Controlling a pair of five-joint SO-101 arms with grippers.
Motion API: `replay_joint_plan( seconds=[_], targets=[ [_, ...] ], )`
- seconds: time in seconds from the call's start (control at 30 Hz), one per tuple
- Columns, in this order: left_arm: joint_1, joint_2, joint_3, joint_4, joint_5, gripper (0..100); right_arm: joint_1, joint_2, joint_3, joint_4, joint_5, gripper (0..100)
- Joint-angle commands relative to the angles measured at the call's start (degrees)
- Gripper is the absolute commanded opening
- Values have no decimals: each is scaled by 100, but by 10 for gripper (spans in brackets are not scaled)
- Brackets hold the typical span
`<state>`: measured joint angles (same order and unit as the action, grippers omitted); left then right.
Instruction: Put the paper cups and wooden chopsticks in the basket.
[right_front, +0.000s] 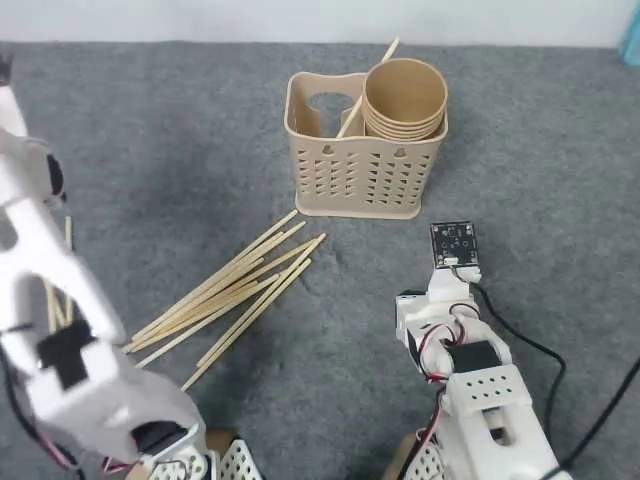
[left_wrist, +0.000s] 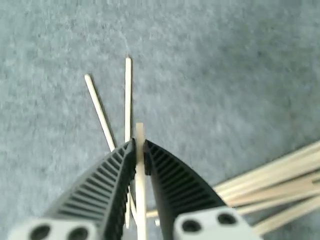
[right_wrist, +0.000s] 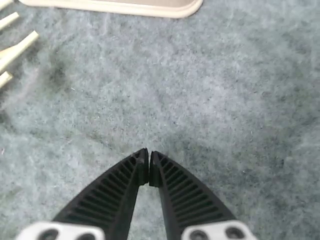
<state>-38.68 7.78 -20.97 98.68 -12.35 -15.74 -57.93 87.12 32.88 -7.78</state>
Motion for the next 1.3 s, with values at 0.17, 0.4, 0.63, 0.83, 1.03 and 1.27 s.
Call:
replay_joint_plan(
  seconds=[0.17, 0.4, 0.63, 0.83, 1.03, 1.27],
  targets=[
    [79, -2295, 2185, -1301, -44, 12, 57, -154, 35, -110, 114, 21],
    [747, -3138, 3442, -3007, 440, 12, 48, -154, 53, -119, 114, 21],
    [1407, -3209, 3451, -4237, 1811, 12, 57, -154, 53, -119, 114, 21],
    [1873, -3156, 3512, -6101, 2154, 12, 57, -154, 53, -119, 123, 21],
    [2409, -3270, 3714, -7587, 2699, 12, 57, -154, 53, -119, 123, 21],
    [3138, -3288, 3714, -9389, 3596, 12, 57, -154, 53, -136, 123, 21]
  ],
)
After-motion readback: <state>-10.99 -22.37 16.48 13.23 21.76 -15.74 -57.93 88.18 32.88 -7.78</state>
